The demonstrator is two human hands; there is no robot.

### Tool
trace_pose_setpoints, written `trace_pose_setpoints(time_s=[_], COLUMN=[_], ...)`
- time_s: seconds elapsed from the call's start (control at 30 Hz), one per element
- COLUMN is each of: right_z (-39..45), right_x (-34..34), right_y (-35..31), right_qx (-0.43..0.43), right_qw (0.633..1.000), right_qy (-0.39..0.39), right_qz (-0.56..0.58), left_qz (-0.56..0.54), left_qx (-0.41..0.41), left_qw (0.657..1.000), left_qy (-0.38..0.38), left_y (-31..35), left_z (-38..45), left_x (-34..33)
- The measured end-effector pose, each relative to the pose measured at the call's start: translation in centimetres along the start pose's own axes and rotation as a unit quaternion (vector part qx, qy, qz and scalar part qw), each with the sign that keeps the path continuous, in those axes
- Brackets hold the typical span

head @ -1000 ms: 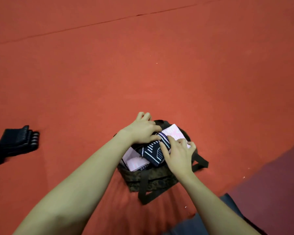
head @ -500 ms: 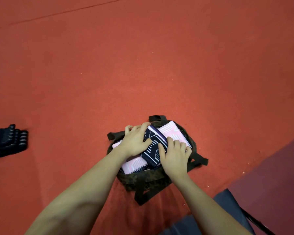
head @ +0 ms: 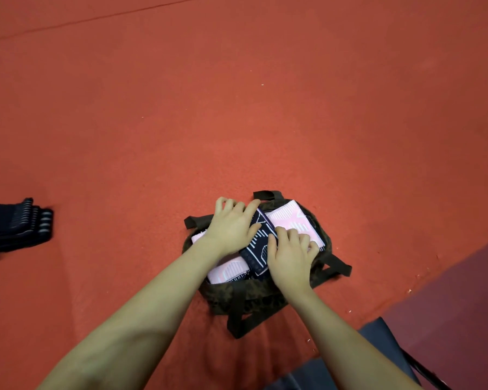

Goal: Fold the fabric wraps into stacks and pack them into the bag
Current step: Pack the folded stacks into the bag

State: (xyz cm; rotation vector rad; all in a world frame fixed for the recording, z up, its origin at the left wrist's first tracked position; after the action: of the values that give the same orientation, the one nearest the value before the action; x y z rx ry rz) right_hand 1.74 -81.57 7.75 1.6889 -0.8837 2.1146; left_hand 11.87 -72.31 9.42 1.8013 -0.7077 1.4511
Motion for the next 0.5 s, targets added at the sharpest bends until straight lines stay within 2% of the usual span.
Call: trace_pose_setpoints(time_s=[0.1,0.17,0.23,0.4,0.5], right_z=[0.8,1.3,1.4,1.4,2.3], right_x=[0.2,0.1,-0.2,0.2,0.9], right_y=[-0.3,-0.8,-0.9,-0.6,-1.4], right_qx=[0.022,0.041,0.049,0.044,0.072], right_qw=[1.000,0.999,0.998,0.994,0.989], right_qy=[0.017,-0.001,-0.026,-0.046,-0.059], right_qz=[0.009,0.020,0.037,0.093,0.112], left_qz=[-0.019,-0.057,-0.096,-0.089,-0.086], left_qx=[0.041,0.034,0.011,0.007,-0.034], left_qw=[0.995,0.983,0.975,0.992,0.995], left_qy=[0.088,0.171,0.200,0.090,0.031], left_y=[0.3,0.5,0.7,0.6,0.4], left_z=[-0.4,-1.3,-2.3,-4.1,-3.4], left_x=[0.3,1.1,1.7,-1.7,-2.7])
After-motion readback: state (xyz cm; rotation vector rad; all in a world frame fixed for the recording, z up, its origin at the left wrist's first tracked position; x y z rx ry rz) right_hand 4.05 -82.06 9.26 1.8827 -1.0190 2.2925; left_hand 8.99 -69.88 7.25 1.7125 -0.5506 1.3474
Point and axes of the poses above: each hand's wrist, its own z-axis towards the middle knuckle, its own x-axis out of the back of the hand, y = z × x, the point moved 7 cm from there along z, towards the middle knuckle, and after that the axes turned 8 degrees about -x, right-handed, at the moved point
